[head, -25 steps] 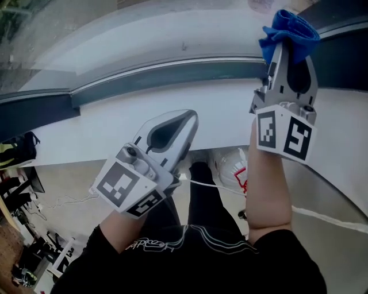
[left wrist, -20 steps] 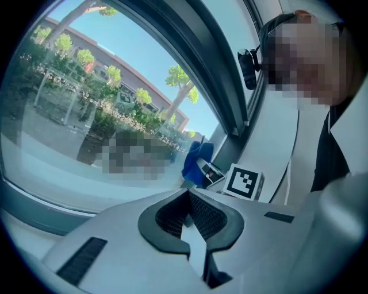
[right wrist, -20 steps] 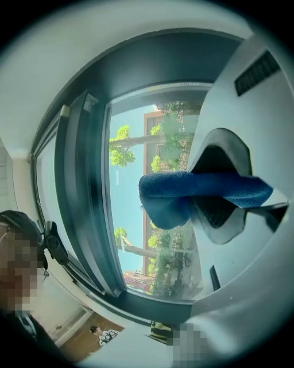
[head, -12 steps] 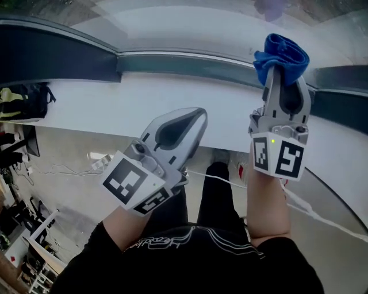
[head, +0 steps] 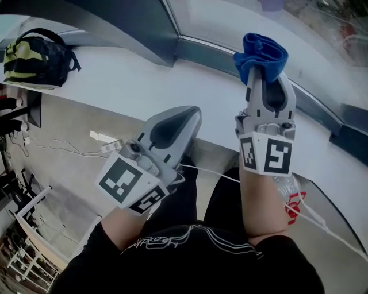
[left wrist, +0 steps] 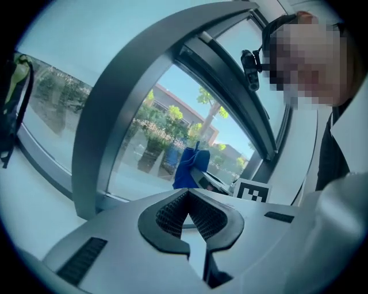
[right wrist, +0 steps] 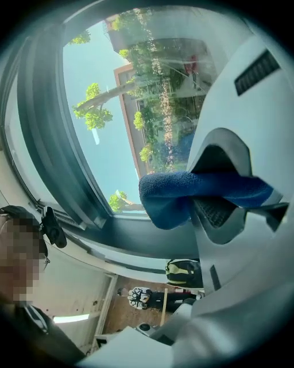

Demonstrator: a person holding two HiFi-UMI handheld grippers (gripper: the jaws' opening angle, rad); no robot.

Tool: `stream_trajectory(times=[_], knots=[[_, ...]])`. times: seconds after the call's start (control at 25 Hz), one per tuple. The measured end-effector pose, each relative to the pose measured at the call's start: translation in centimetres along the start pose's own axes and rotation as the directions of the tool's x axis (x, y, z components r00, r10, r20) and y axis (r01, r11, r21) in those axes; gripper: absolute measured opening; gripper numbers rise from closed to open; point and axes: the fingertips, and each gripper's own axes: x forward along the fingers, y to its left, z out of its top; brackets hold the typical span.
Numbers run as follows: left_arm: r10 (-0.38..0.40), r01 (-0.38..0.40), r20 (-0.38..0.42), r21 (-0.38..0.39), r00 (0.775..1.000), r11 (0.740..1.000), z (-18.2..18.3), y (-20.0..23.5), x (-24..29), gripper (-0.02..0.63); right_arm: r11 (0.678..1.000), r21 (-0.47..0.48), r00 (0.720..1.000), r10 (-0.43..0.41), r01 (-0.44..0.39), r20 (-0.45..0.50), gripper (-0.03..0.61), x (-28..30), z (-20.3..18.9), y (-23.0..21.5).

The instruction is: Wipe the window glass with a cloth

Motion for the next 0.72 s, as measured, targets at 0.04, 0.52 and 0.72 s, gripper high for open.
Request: stream_trajectory(times=[0.04,0.52,0.72], knots=[[0.012,-0.012,0.003,-0.006,1.0,1.0,0.1,1.4,-1.0,0.006,1.0,0.006,1.0,0.014,-0.014,-0.003,0.063,1.0,-0.4,1.6],[0.096,-0.095,0.028,-0.046,0.995,0.994,2.0,12.1,-7.3,0.006,0.998,0.014,0.997,0.061,-0.06,-0.039,0.063,10.7,-4.8,11.8],[0.1,-0.099,0.019,-0.048,0.995,0.994,1.4,12.9,-7.6,0.006,0.999,0.002,0.998,0.043,-0.043,-0.049,0.063,12.8,-6.0,11.9]])
